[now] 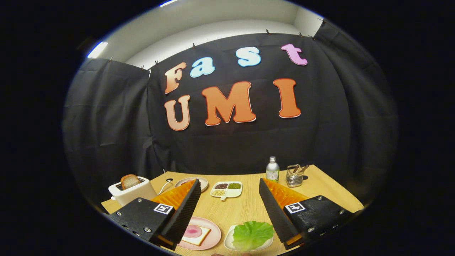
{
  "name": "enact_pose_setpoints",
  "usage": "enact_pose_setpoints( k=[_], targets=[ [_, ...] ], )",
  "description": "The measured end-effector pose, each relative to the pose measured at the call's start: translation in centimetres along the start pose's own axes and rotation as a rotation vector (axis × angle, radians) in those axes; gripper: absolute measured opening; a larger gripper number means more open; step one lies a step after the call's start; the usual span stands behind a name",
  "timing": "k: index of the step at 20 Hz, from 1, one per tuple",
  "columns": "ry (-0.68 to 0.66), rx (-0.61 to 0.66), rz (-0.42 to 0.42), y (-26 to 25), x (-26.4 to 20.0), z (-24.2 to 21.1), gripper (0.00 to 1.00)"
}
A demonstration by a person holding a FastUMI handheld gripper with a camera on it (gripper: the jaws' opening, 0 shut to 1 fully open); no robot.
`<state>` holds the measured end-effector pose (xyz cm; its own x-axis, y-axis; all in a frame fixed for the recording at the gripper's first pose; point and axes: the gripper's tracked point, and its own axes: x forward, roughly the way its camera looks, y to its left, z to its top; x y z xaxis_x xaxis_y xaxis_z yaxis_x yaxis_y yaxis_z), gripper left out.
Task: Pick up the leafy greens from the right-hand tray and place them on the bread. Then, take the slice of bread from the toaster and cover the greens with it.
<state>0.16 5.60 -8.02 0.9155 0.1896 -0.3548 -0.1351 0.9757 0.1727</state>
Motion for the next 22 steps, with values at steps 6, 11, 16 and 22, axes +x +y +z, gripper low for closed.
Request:
enact_pose_setpoints(
  k=[6, 11, 16, 22],
  targets=[
    [0.196, 0.003, -0.015, -0.5, 1.4, -4.8, 0.98],
    [0.343, 0.0, -0.036, -1.3, 2.4, -8.7, 0.99],
    [0.482, 0.016, -0.043, -1.8, 2.7, -12.5, 0.99],
    [0.609, -0.006, -0.103, -3.5, 3.2, -16.2, 0.99]
  ],
)
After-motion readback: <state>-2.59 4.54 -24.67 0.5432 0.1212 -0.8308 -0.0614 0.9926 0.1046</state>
